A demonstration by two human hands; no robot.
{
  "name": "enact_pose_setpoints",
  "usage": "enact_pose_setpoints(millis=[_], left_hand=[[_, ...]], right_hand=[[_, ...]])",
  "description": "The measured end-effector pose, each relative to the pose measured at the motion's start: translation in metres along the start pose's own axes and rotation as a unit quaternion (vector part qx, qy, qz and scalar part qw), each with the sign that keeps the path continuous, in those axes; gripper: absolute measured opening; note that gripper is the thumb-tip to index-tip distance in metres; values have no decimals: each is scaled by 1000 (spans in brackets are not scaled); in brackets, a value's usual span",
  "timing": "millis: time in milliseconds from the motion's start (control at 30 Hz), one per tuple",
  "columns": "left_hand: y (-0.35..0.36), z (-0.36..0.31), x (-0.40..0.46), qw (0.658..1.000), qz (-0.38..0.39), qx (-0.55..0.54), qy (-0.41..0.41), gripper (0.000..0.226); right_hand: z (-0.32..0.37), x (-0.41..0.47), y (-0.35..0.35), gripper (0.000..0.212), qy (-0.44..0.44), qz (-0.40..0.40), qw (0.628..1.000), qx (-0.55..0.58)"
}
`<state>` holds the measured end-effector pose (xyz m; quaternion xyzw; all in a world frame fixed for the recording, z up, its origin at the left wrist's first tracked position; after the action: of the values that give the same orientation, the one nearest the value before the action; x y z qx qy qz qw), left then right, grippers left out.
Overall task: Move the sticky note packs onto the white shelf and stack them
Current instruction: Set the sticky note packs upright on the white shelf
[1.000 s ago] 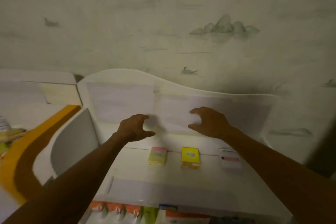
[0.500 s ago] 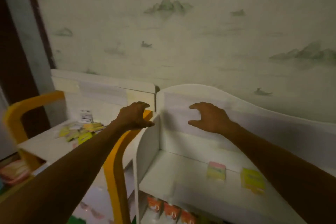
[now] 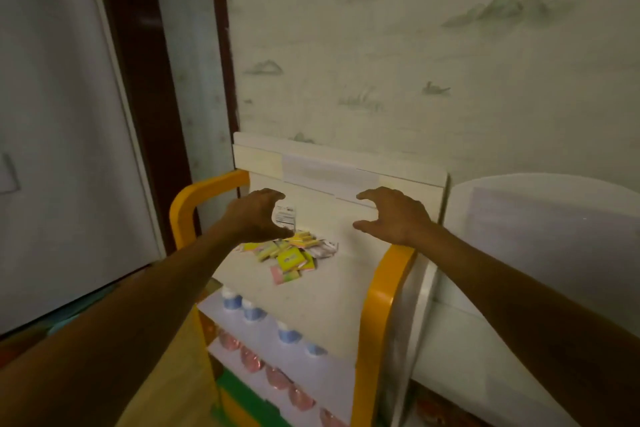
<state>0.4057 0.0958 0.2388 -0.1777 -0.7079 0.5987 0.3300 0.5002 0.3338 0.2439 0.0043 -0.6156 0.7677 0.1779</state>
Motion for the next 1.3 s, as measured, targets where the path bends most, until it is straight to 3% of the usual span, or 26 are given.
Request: enact_pose_setpoints(millis=[333, 567, 833, 1033, 1300], left_hand=[[18, 125, -24, 994, 14, -10, -107, 87], [38, 206, 15, 991, 46, 27, -119, 90], [55, 267, 108, 992, 68, 56, -94, 85], [102, 293, 165, 994, 85, -19, -60, 75], [202, 354, 240, 983, 139, -112, -45, 85]], right_hand=[[113, 76, 66, 63, -66, 20, 998, 0], [151, 162, 120, 64, -83, 36, 996, 27], [144, 249, 152, 63, -34, 44, 998, 31], [127, 282, 178, 62, 10, 49, 998, 29], [113, 304, 230, 61, 101, 31, 994, 11]])
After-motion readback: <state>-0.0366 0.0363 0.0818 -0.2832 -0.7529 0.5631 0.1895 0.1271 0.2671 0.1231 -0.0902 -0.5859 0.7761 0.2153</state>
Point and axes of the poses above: each hand's wrist, its own x-axis towards the middle knuckle, its own y-axis out of the palm, z = x × y, the point moved 3 cm from there along x, towards the middle knuckle, and after that the axes turned 10 degrees about y, right-handed, at the moved point
